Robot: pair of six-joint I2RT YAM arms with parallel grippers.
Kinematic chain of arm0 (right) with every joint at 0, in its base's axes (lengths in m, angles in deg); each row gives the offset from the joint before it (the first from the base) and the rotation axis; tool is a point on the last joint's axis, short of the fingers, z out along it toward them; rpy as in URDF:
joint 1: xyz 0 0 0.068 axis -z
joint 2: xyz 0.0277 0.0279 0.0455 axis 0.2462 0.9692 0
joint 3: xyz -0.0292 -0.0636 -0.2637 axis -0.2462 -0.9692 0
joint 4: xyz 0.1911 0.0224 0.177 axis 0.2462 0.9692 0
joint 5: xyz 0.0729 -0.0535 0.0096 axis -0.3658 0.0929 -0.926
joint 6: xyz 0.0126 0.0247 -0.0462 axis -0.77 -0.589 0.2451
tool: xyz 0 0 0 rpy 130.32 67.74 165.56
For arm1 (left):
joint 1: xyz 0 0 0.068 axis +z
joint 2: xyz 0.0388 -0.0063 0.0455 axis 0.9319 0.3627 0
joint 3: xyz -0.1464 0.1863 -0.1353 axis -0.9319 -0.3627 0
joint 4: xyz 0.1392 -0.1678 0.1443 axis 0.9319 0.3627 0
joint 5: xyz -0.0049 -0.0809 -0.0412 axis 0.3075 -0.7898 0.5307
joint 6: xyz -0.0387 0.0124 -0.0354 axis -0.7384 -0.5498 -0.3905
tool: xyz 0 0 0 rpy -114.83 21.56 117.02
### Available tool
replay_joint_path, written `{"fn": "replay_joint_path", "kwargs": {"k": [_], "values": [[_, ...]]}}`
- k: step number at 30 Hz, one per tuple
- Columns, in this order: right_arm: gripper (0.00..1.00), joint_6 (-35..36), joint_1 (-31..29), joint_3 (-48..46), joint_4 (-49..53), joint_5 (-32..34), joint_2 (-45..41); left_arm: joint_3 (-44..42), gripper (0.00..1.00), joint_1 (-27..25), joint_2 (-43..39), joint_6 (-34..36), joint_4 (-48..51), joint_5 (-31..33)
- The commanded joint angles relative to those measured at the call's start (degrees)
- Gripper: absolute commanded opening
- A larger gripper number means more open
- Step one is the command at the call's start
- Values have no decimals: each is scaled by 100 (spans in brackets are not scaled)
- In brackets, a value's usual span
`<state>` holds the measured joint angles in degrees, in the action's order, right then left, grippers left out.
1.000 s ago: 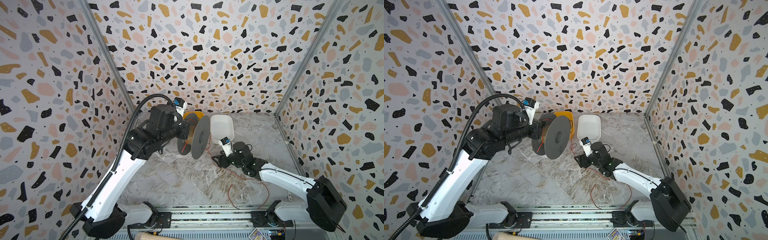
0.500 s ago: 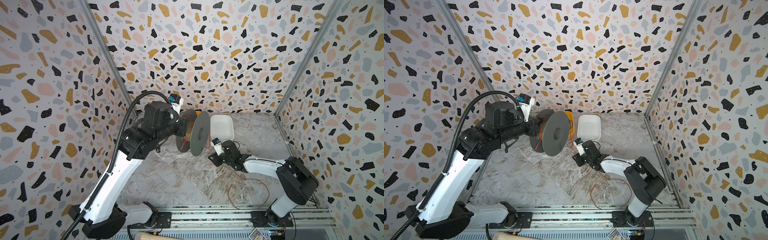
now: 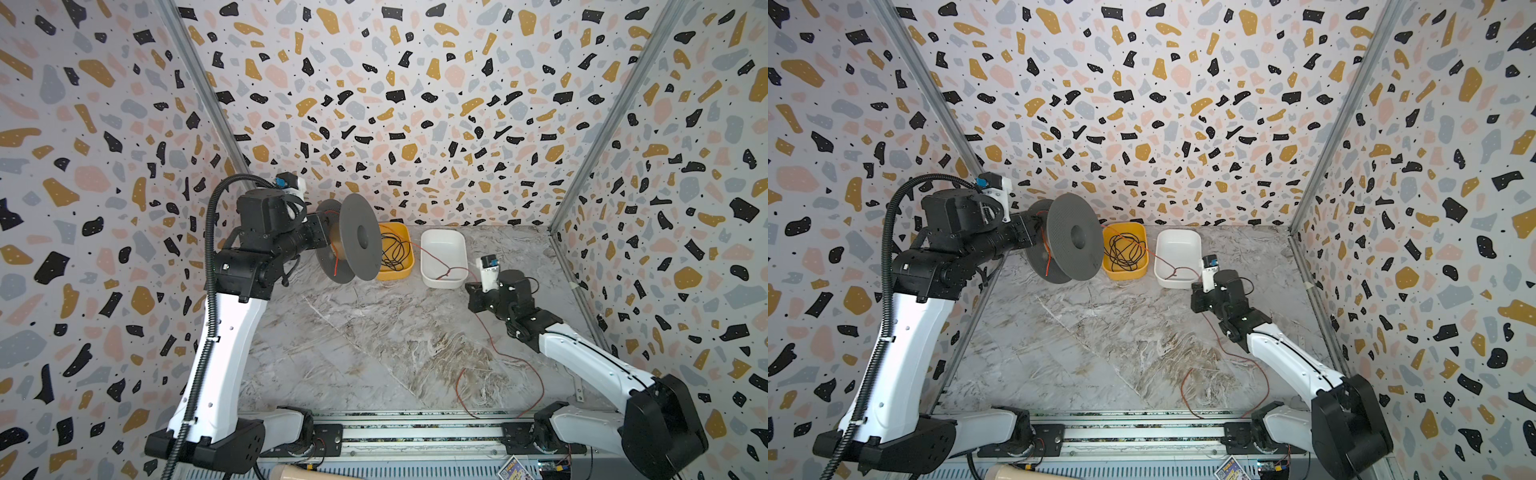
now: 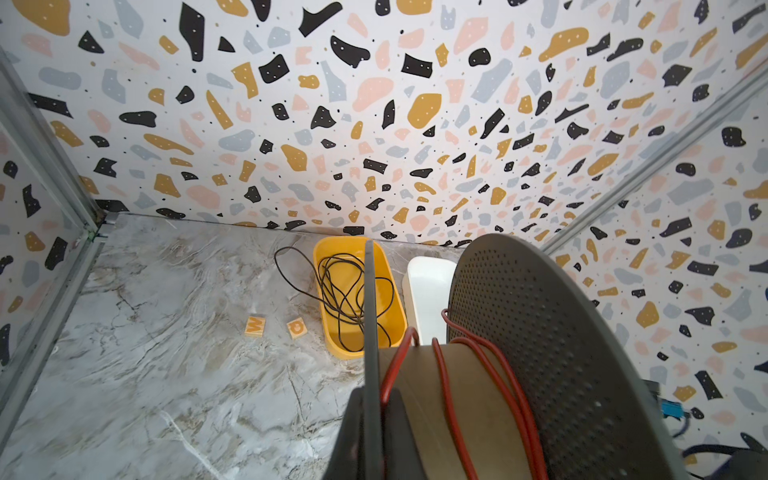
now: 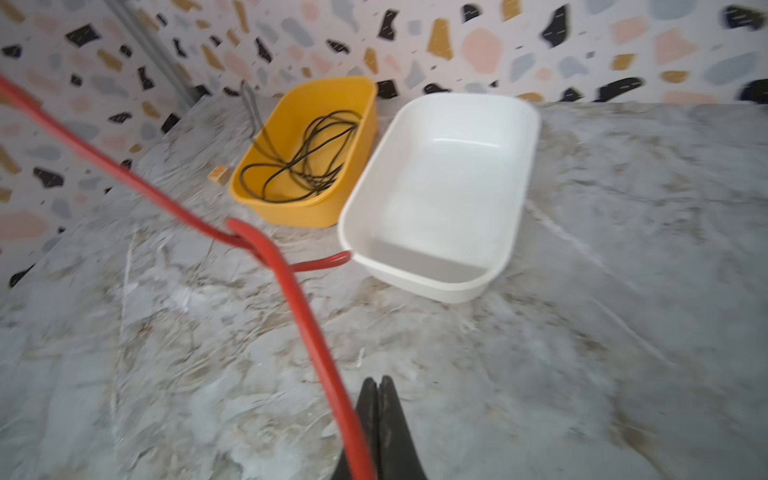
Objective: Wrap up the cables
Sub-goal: 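Pull the red cable down and far out from the spool with the right gripper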
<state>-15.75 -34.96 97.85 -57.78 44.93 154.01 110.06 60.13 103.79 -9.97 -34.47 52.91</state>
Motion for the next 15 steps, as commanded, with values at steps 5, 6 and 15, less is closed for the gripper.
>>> {"fn": "replay_joint_path", "kwargs": {"k": [5, 6, 15], "values": [[0, -527, 2023, 397, 812, -160, -385, 1, 0, 408, -185, -471, -945, -184], [0, -552, 2277, 482, 832, -244, -351, -12, 0, 448, -214, -472, -946, -178], [0, -714, 3687, 577, 831, -777, 90, -135, 0, 667, -380, -511, -929, -93]]}}
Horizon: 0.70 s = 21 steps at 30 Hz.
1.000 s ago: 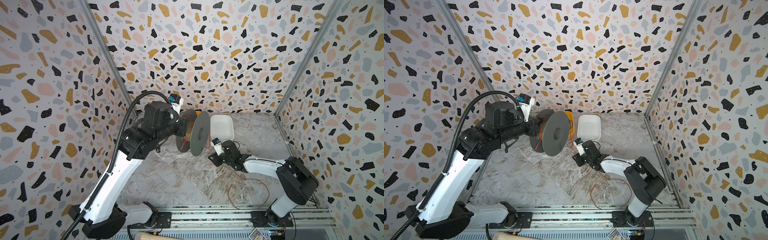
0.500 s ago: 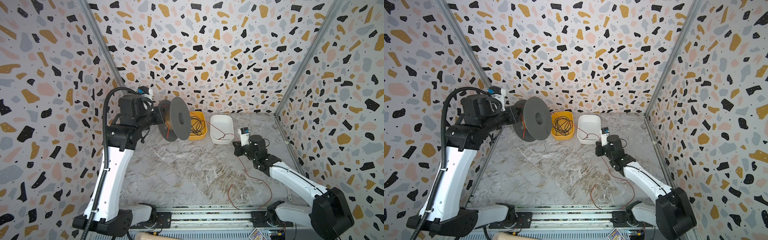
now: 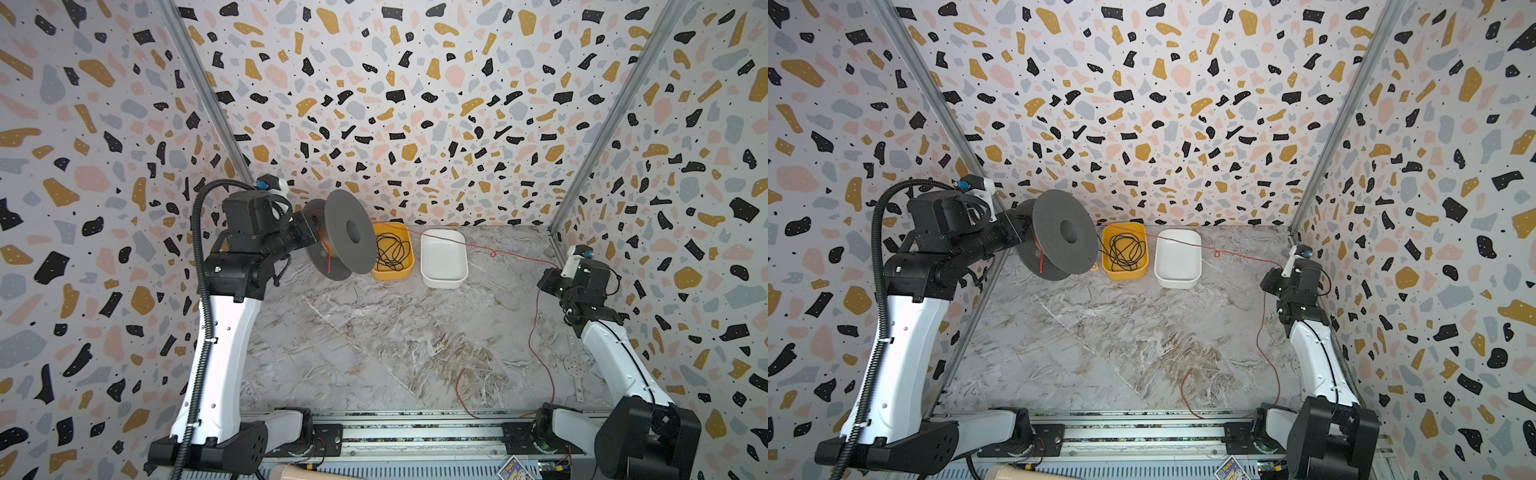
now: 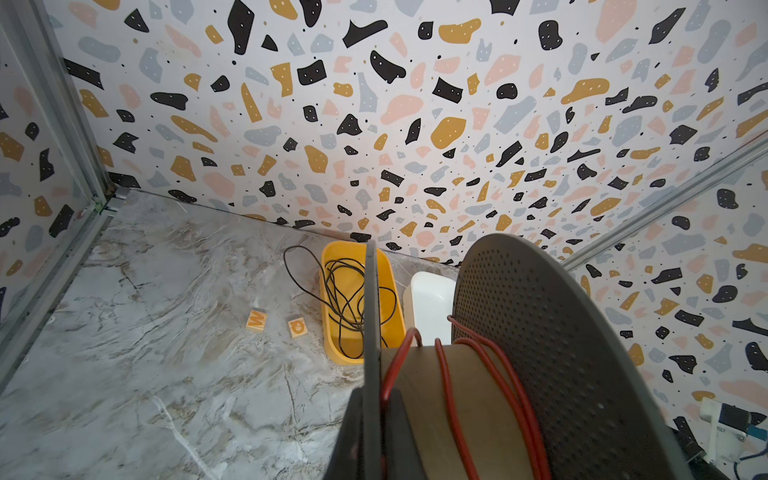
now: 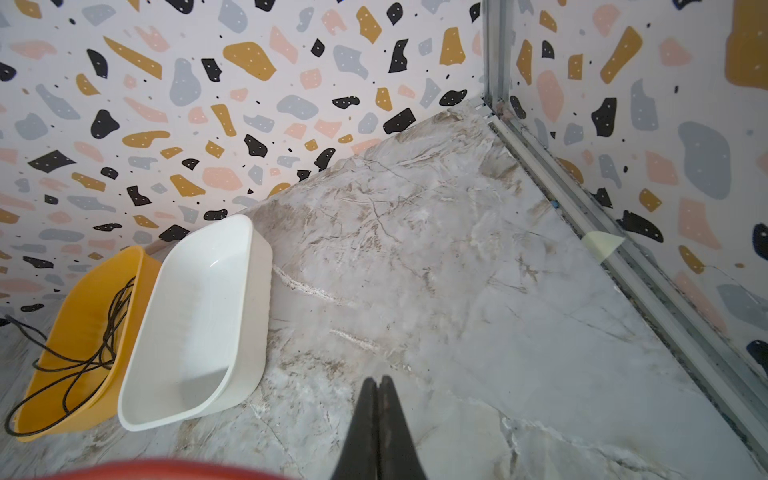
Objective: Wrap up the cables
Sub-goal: 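Pull the red cable down and far out from the spool with the right gripper, then bring the red cable back toward the spool with the right gripper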
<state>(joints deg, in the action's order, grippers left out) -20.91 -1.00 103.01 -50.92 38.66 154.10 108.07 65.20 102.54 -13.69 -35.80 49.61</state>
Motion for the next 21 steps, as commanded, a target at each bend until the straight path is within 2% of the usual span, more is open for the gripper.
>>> {"fn": "replay_joint_path", "kwargs": {"k": [1, 4, 6, 13, 21], "values": [[0, -207, 344, 21, 122, -130, 106, 66, 0, 168, -255, -144, -798, 238], [0, -359, 634, -103, 99, 68, 136, 143, 0, 195, -238, -133, -743, 311], [0, -418, 830, -184, -30, -310, 186, 155, 0, 204, -229, -147, -744, 279], [5, -442, 845, -240, -141, -436, 242, 102, 0, 212, -245, -179, -795, 202], [14, -434, 836, -321, -229, -663, 268, -61, 0, 212, -323, -191, -1094, -212]]}}
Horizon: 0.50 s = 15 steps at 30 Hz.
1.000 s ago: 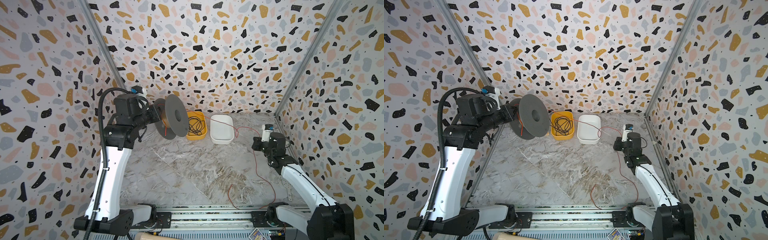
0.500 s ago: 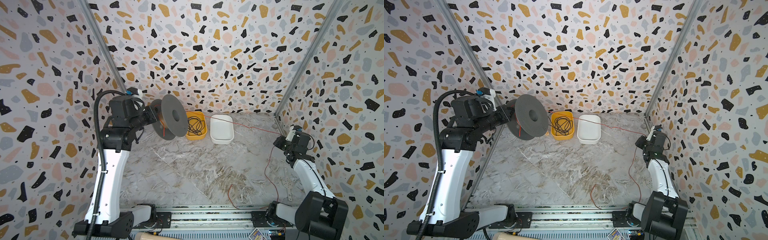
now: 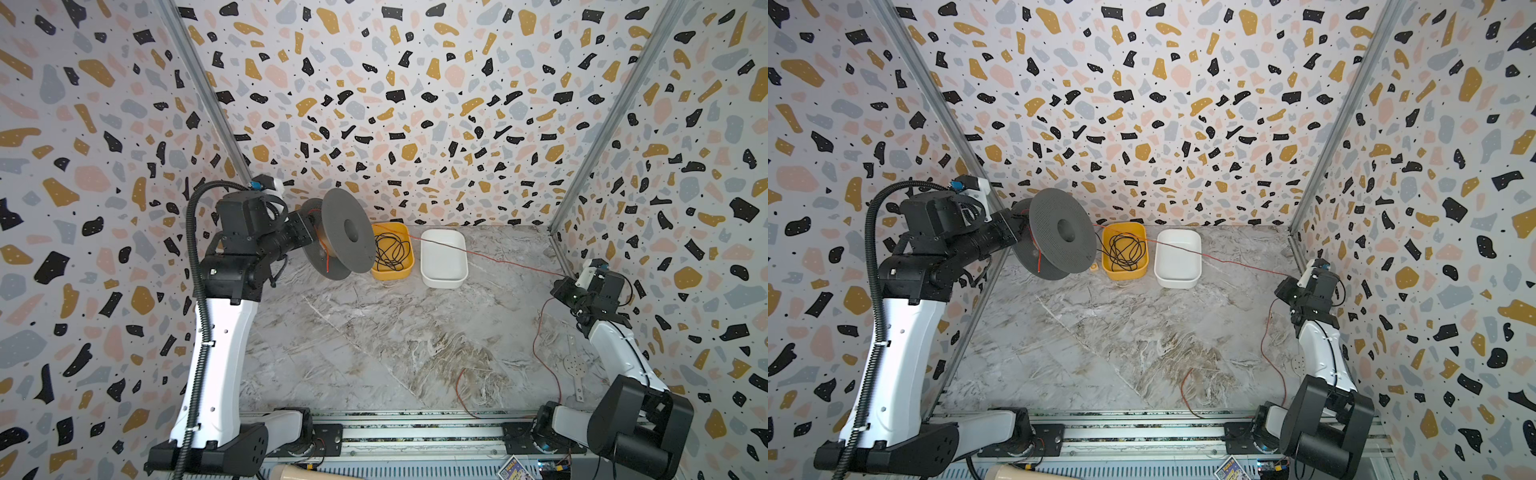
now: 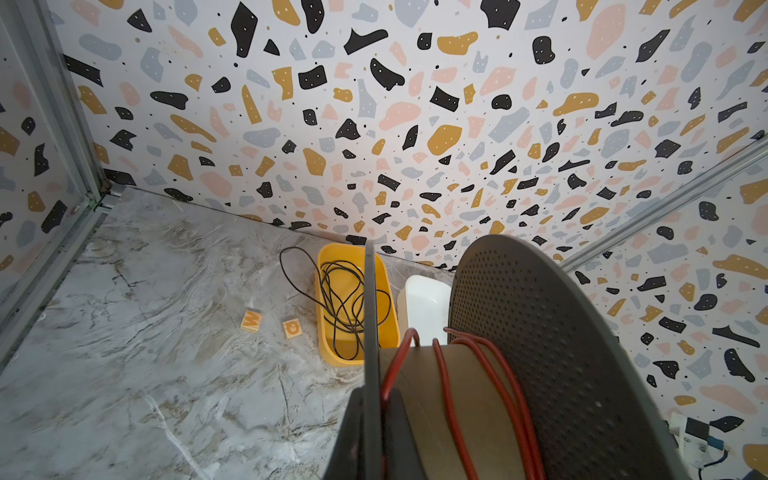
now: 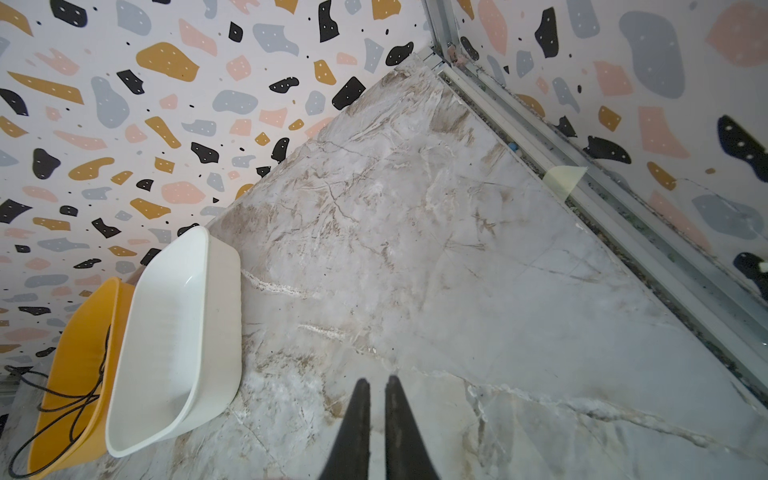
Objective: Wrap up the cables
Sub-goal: 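Bring the red cable back toward the spool with the right gripper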
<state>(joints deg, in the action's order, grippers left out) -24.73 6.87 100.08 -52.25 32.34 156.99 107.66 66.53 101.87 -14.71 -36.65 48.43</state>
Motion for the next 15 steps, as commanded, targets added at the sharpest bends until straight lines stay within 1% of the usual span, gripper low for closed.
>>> {"fn": "replay_joint_path", "kwargs": {"k": [1, 4, 6, 7, 9, 13, 14, 15], "values": [[14, -47, 49, -31, -108, -49, -35, -49, 0, 79, -266, -94, -1056, -124], [20, -43, 45, -39, -117, -63, -81, -63, 0, 79, -253, -94, -1053, -210], [26, -9, 24, -64, -148, -111, -120, -81, 0, 79, -232, -103, -1061, -312], [29, 14, -11, -81, -173, -112, -143, -108, 0, 79, -232, -109, -1085, -350], [40, 71, -120, -118, -210, -94, -186, -225, 0, 79, -257, -167, -1209, -448], [58, 156, -425, -101, -172, 117, -141, -434, 0, 62, -326, -279, -1392, -627], [60, 156, -490, -114, -185, 107, -129, -467, 0, 53, -343, -279, -1395, -627], [66, 155, -559, -127, -187, 142, -127, -480, 0, 45, -361, -279, -1404, -638]]}}
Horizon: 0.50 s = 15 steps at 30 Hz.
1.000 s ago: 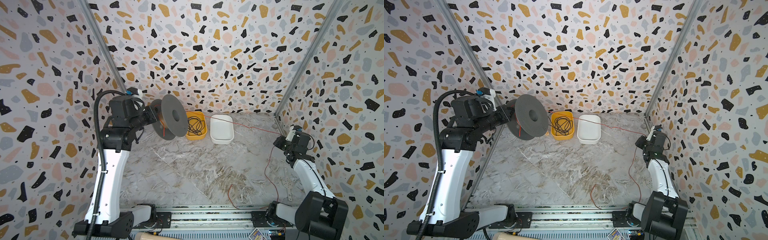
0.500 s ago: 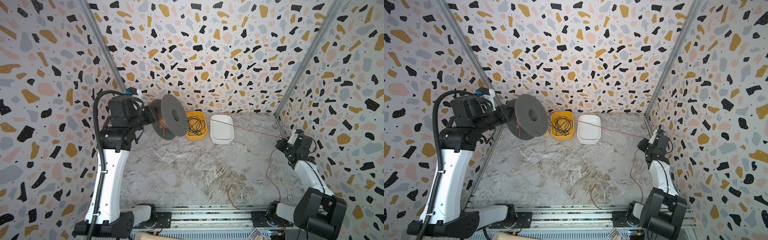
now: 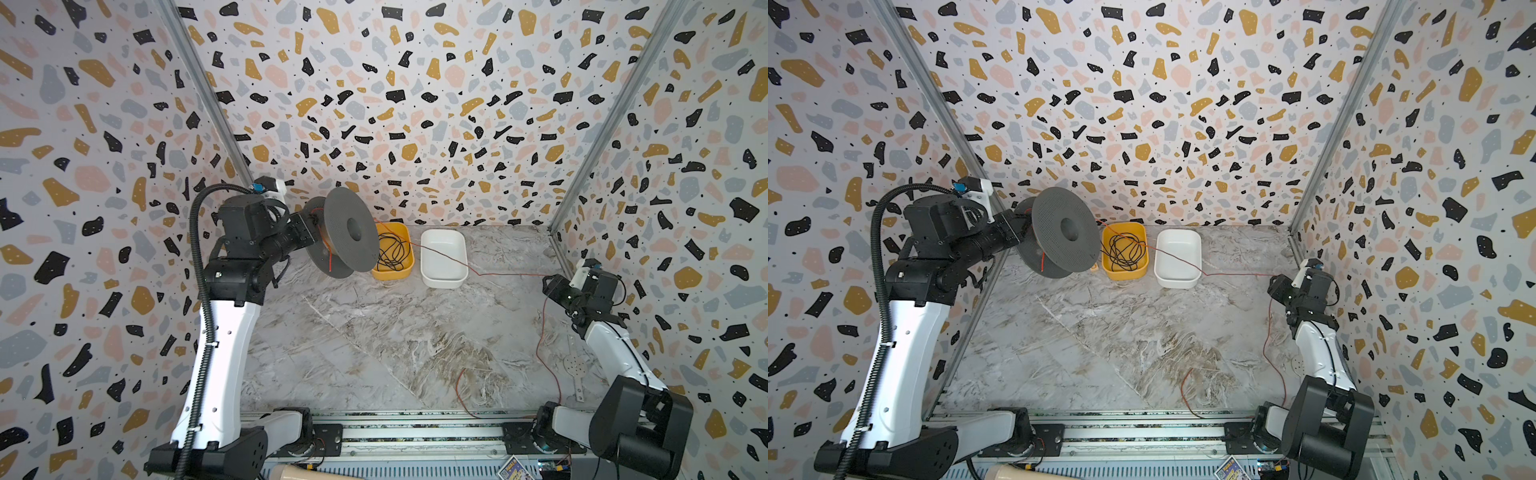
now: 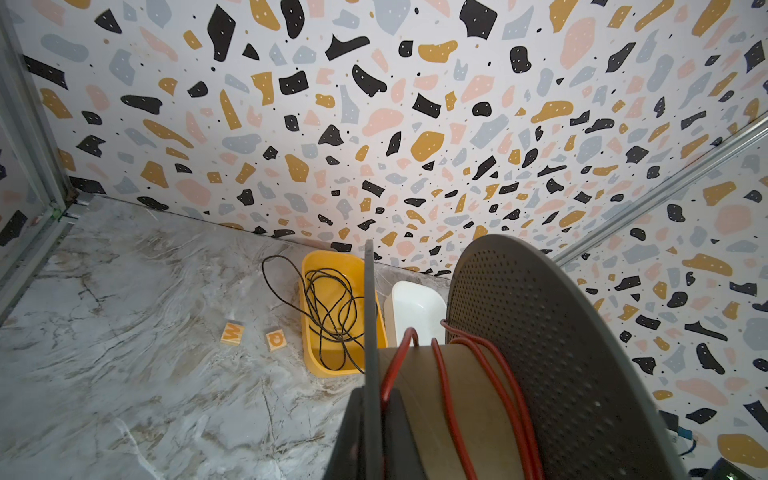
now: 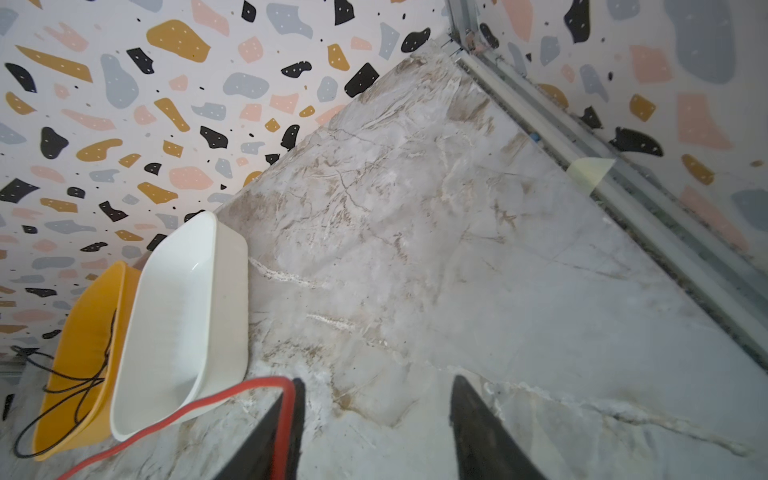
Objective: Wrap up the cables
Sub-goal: 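Bring the red cable back toward the spool with the right gripper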
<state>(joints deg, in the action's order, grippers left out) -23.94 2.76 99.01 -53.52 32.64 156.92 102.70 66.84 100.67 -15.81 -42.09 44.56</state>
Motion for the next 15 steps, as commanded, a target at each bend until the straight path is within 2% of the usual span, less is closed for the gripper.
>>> {"fn": "replay_joint_path", "kwargs": {"k": [1, 3, 7, 10, 15], "values": [[72, 83, -246, -39, -61, 212, -128, -8, 0, 5, -252, -169, -871, -269], [81, 108, -444, -81, -67, 427, -131, -58, 0, -20, -269, -187, -904, -321], [87, 159, -858, -91, -117, 543, -73, -170, 0, -89, -311, -324, -1051, -556], [88, 263, -1320, -178, -364, 567, -117, -324, 0, -168, -411, -442, -1190, -683], [88, 680, -2458, -308, -1065, 359, -126, -414, 0, -224, -541, -461, -1220, -677]]}}
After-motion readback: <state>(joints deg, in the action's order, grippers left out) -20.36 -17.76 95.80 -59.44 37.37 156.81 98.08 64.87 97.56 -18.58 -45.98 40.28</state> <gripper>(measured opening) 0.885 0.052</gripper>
